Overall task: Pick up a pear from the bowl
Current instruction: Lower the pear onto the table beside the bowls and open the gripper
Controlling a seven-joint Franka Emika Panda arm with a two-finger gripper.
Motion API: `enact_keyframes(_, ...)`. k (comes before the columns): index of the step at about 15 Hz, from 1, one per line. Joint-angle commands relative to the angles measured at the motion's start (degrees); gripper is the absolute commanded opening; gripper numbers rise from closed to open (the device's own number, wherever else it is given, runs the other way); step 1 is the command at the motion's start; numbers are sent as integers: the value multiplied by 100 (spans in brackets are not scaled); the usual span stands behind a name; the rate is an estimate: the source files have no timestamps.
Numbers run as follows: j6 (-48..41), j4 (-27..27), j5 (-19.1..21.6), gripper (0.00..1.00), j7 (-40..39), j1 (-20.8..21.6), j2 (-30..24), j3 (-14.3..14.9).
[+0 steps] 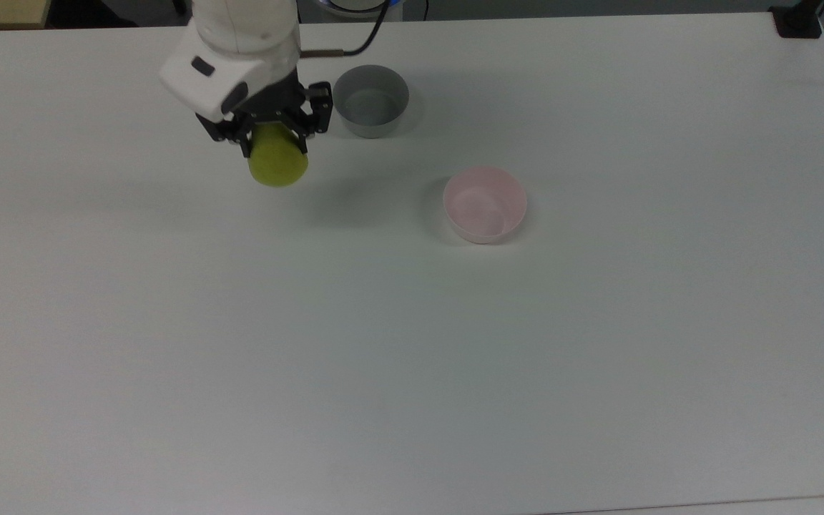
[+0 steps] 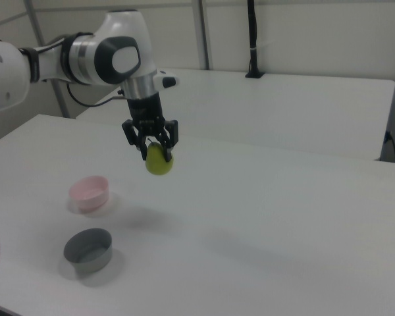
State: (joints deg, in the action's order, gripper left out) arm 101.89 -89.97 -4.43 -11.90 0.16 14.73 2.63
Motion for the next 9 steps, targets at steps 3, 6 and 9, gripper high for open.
enact_keyframes(3,340,-47,-66,38,-14,63,601,-79)
enact_keyframes(6,358,-56,-136,38,-58,106,943,-79)
enact_keyframes(9,507,-56,-321,44,3,168,1216,-79)
